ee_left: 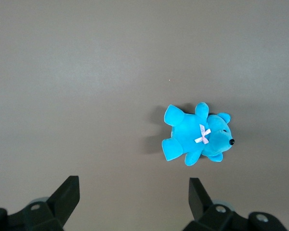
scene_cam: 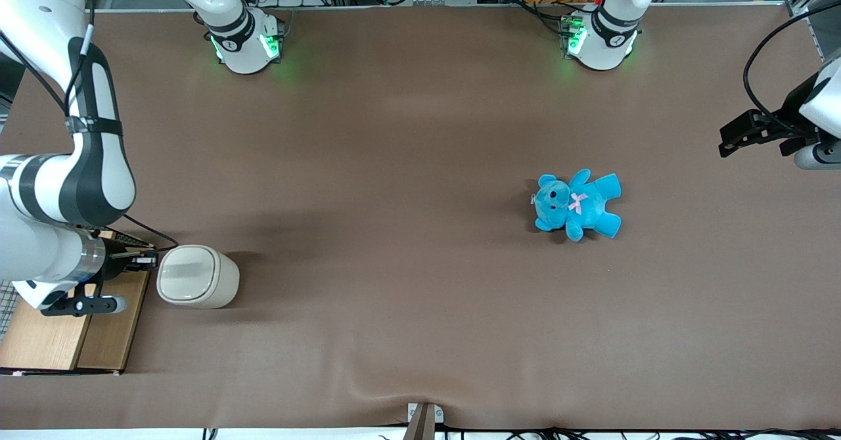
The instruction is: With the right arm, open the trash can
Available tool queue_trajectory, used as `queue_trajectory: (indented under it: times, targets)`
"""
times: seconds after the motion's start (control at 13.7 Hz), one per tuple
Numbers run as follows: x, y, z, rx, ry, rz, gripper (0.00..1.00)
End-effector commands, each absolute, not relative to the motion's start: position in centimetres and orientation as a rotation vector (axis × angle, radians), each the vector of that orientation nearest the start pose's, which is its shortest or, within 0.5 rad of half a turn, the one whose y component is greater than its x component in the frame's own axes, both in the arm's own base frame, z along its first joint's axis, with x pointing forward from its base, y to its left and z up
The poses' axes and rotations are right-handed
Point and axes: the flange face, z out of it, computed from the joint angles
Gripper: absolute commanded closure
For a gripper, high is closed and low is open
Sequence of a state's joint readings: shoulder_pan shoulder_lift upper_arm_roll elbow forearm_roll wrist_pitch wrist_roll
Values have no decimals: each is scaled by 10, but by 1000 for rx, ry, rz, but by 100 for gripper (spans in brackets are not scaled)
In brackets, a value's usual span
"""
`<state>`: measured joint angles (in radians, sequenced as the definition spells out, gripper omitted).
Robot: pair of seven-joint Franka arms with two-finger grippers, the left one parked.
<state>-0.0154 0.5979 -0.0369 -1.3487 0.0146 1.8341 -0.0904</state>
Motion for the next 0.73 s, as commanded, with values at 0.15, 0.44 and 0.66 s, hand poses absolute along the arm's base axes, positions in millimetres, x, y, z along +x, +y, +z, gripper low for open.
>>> queue_trajectory:
  times: [0.15, 0.44, 0.66]
  targets:
    - [712, -36, 338, -3135, -56, 207, 100]
    - [713, -37, 315, -3125, -47, 244, 100]
    - [709, -37, 299, -3120, -46, 285, 100]
